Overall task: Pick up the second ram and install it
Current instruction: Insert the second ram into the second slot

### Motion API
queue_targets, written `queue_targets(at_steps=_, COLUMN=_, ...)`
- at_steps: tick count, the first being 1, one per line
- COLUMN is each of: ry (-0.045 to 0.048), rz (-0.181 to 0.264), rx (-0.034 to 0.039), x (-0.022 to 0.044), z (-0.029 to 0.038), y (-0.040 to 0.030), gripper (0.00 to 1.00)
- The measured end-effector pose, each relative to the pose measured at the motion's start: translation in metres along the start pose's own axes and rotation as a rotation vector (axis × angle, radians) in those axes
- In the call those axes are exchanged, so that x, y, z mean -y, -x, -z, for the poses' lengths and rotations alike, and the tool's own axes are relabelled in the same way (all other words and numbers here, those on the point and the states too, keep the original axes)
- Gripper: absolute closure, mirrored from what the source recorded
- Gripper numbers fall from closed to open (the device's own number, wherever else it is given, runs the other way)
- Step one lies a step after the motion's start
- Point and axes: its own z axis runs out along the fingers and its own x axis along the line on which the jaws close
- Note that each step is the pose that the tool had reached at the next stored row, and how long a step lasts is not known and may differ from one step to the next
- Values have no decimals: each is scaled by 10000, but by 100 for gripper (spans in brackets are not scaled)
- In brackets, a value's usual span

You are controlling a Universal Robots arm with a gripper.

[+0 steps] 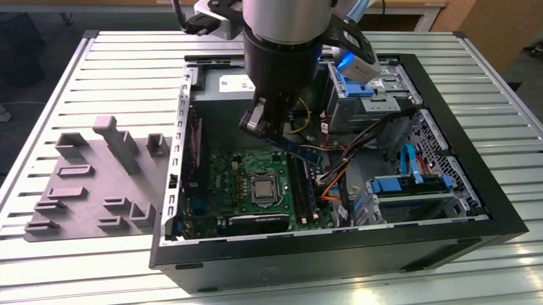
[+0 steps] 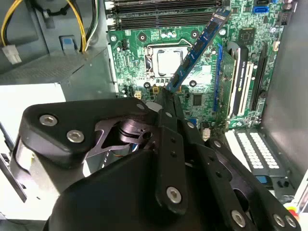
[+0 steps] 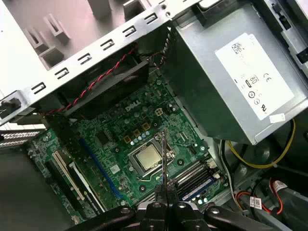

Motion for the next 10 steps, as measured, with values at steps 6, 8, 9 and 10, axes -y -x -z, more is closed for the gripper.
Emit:
queue_targets(at_steps=6, ry=-40, rz=-616, rx=31, x=0, z=-1, y=0, gripper=88)
queue_targets(at_steps=8, ry=-53, rz=-824, rx=42, x=0, z=-2, y=0, gripper=88)
queue_targets(at_steps=9, ry=-60, rz=-926, rx=47, x=0, z=-2, y=0, gripper=88)
queue_targets(at_steps=10, ry=-67, rz=-1028, rx=52, x=0, z=-2, y=0, gripper=88)
